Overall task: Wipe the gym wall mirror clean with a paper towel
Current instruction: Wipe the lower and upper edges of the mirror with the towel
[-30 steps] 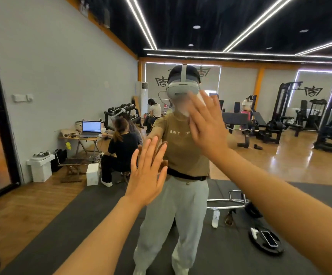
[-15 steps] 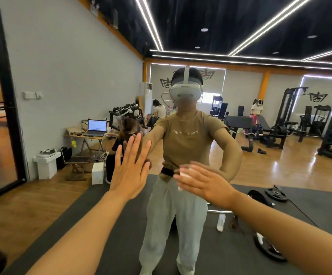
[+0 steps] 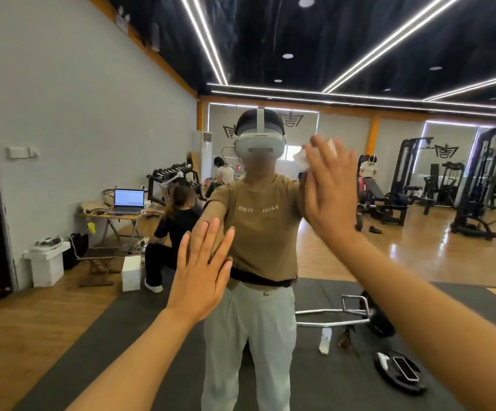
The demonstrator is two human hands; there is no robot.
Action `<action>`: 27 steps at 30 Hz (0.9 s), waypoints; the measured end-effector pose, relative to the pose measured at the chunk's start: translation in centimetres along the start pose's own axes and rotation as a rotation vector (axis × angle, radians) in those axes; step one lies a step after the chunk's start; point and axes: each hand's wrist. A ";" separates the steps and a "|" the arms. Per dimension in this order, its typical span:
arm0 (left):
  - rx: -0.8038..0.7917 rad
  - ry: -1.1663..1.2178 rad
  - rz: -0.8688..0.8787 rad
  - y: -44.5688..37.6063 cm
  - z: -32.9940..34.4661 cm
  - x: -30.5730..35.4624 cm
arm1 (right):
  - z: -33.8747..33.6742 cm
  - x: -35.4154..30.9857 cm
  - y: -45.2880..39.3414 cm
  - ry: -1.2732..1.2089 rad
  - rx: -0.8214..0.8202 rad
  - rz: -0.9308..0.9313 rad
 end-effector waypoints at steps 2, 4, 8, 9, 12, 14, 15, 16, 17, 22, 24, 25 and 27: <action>0.011 0.006 0.004 0.0 0.2 -0.1 | 1.0 -1.5 4.2 -0.015 -0.079 -0.100; 0.022 0.010 0.005 0.2 0.4 -0.2 | 1.5 -2.6 8.9 -0.052 -0.210 -0.275; 0.022 0.007 0.008 0.1 0.6 -0.3 | 1.2 -2.7 14.9 -0.060 -0.426 -0.591; 0.017 0.006 0.011 0.1 0.6 -0.4 | 1.0 -2.6 15.2 -0.054 -0.454 -0.639; 0.006 -0.005 0.016 0.2 0.6 -0.5 | 0.3 -1.8 13.9 -0.053 -0.535 -0.767; 0.011 -0.004 0.019 0.2 0.7 -0.5 | -0.4 -0.8 11.5 -0.051 -0.552 -0.827; 0.016 -0.004 0.016 0.2 0.7 -0.5 | -0.7 -0.1 9.7 -0.058 -0.535 -0.813; 0.019 -0.009 0.013 0.2 0.7 -0.4 | -1.0 0.5 7.8 -0.059 -0.508 -0.769; 0.021 -0.016 0.010 0.2 0.7 -0.3 | -1.1 1.1 5.8 -0.051 -0.475 -0.704; 0.012 -0.029 0.011 0.2 0.7 -0.3 | -0.4 0.8 -4.7 -0.076 -0.192 -0.202; 0.009 -0.028 0.011 0.2 0.6 -0.3 | 0.1 -0.3 -8.4 -0.100 -0.069 -0.009; 0.009 -0.030 0.011 0.3 0.5 -0.3 | 0.5 -0.9 -9.7 -0.096 -0.023 0.049; 0.007 -0.033 0.012 0.3 0.4 -0.2 | 1.8 -2.2 -10.2 -0.042 0.046 0.098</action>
Point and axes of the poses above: each hand's wrist, its own y-axis away from the middle knuckle, its own z-axis out of the palm, x = y × z, and after that the axes turned 7 degrees about -z, right-handed
